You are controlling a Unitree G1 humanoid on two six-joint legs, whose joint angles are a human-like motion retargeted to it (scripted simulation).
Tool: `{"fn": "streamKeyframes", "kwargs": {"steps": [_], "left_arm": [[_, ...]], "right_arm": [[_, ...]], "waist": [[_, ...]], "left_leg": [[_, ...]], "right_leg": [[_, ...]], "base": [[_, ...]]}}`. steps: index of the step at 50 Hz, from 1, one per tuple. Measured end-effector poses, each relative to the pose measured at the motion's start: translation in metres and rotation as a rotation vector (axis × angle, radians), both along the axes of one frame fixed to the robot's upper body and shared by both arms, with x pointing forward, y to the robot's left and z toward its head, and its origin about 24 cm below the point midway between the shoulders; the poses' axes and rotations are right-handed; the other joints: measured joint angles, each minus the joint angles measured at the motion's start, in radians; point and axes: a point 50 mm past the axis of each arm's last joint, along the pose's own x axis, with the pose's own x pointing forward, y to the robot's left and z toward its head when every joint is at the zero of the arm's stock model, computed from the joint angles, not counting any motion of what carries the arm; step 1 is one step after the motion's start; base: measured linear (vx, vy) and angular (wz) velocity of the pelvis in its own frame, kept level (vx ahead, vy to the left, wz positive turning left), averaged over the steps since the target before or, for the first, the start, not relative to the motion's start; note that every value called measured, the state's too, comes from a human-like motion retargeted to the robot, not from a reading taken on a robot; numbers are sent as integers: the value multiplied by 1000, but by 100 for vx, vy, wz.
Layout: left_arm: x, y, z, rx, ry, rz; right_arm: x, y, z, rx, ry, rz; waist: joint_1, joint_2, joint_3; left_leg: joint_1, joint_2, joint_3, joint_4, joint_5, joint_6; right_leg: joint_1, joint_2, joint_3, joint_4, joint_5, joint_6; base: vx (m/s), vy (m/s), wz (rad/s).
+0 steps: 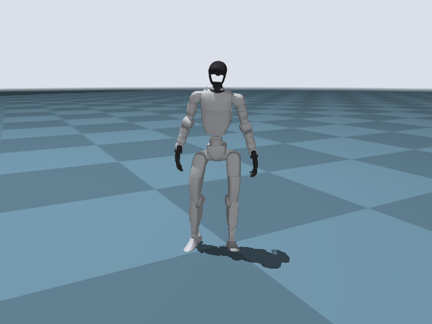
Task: In place motions
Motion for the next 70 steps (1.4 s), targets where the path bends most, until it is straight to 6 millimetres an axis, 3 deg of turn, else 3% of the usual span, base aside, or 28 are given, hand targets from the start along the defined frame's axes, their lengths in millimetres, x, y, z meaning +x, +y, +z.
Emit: {"fn": "streamKeyframes", "kwargs": {"steps": [8,16,23,29,34,38,45,50,55,60,70], "left_arm": [[53,25,15,71,-136,-39],[131,51,50,161,-306,-149],[205,62,99,255,-532,-273],[243,74,140,306,-685,-275],[256,88,166,354,-771,-212],[258,104,185,391,-832,-132],[243,155,234,530,-951,75],[247,172,274,585,-1063,154],[255,176,308,638,-1169,176],[264,173,328,672,-1226,161],[264,179,358,686,-1330,235]], "right_arm": [[-10,-49,17,-135,-15,-107],[-50,-92,37,-258,-12,-327],[-114,-101,49,-338,47,-584],[-150,-97,57,-384,107,-718],[-165,-97,62,-428,135,-786],[-164,-104,67,-472,127,-829],[-118,-125,69,-537,14,-837],[-95,-127,67,-599,-52,-863],[-90,-116,58,-619,-81,-964],[-92,-109,55,-672,-113,-1059],[-69,-116,59,-758,-208,-1063]], "waist": [[-40,-27,91],[-91,-83,255],[-112,-129,392],[-159,-185,460],[-246,-231,460],[-338,-282,460],[-573,-404,460],[-688,-404,460],[-734,-404,460],[-726,-404,460],[-751,-344,460]], "left_leg": [[-42,29,23,-8,19,-21],[-53,53,58,-16,43,-36],[-87,79,105,-31,68,-44],[-144,110,174,-44,82,-50],[-222,145,216,-55,94,-55],[-272,166,256,-63,100,-55],[-358,191,322,-69,106,-55],[-476,205,317,-74,112,-58],[-588,204,224,-72,119,-35],[-663,193,138,-65,111,-16],[-806,176,129,-64,39,0]], "right_leg": [[-82,30,78,-20,42,-19],[-120,49,130,-55,95,-24],[-187,79,175,-77,135,-27],[-292,123,238,-88,170,-34],[-398,172,271,-101,200,-45],[-472,207,304,-111,227,-52],[-600,259,352,-120,278,-59],[-737,287,359,-118,289,-60],[-869,309,375,-98,287,-70],[-968,329,399,-74,278,-84],[-1154,382,443,-32,260,-127]], "base": [[-41,-28,-47],[-49,-33,-34],[-50,-33,-35],[-51,-23,-57],[-47,-19,-50],[-38,-2,-58],[-31,17,-53],[-24,19,-30],[-13,15,-28],[-6,17,-36],[-1,25,-33]]}}
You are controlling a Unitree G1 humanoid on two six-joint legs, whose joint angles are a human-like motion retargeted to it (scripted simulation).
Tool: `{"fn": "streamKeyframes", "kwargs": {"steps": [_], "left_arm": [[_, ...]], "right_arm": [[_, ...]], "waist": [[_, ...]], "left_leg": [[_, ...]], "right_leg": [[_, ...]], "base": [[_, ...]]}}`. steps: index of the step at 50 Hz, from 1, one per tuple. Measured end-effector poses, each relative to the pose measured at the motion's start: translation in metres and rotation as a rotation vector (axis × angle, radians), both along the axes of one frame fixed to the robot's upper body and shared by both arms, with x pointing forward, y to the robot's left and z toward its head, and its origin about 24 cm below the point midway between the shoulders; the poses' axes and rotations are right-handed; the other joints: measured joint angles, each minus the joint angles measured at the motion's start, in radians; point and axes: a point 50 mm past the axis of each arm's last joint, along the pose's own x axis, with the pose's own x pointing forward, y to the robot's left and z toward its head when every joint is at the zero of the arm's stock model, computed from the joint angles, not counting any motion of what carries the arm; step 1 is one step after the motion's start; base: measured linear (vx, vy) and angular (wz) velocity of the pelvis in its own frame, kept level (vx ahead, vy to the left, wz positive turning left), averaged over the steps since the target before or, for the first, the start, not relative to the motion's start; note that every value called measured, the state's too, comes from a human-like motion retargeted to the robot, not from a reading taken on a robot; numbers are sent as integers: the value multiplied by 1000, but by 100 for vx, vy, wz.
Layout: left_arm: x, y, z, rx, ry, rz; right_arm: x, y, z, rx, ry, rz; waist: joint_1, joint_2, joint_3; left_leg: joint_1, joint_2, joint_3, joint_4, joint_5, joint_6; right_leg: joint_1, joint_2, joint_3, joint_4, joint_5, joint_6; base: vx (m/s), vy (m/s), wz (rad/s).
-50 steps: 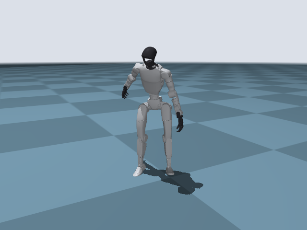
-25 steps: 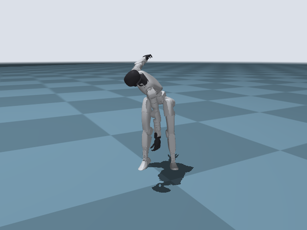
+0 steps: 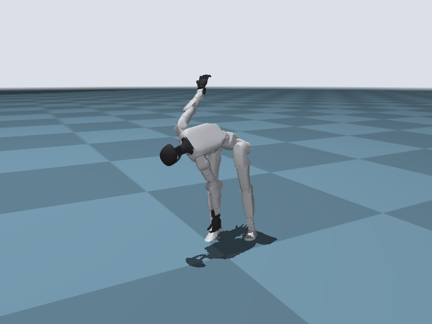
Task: In place motions
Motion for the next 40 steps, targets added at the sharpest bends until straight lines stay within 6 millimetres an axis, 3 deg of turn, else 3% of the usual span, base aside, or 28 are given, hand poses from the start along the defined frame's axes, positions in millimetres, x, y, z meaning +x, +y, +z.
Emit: {"fn": "streamKeyframes", "kwargs": {"steps": [11,16,20,25,32,36,40], "left_arm": [[-10,11,31,26,-73,-37],[-10,10,30,51,-40,-43],[-7,6,14,49,-35,-40],[-14,4,-28,3,59,-34],[-39,-12,-118,-106,258,-54],[-64,-34,-180,-156,442,-104],[-96,-71,-240,-220,621,-175]], "right_arm": [[10,2,-1,-25,-96,-79],[9,-2,3,-73,-89,-102],[4,-6,5,-94,-65,-104],[5,-8,8,-115,-57,-84],[7,-14,11,-116,-22,-11],[3,-20,16,-134,17,26],[-2,-25,20,-128,59,62]], "waist": [[-20,20,0],[-9,30,0],[23,54,0],[69,93,0],[139,166,0],[179,216,0],[226,266,0]], "left_leg": [[-85,1,44,-5,-17,-2],[-95,6,44,3,-3,-5],[-88,12,34,15,7,-11],[-55,25,13,28,23,-24],[38,18,-12,37,49,-18],[121,1,22,39,66,-17],[226,-20,95,37,73,-23]], "right_leg": [[-105,29,23,8,1,-20],[-114,25,17,31,-16,-25],[-101,20,1,62,-41,-35],[-59,13,-25,106,-80,-47],[64,-22,-69,145,-132,-56],[170,-58,-97,157,-158,-52],[301,-103,-126,152,-178,-41]], "base": [[5,11,-23],[0,-4,14],[0,-14,36],[4,-18,30],[8,-20,49],[10,-17,67],[21,-9,66]]}}
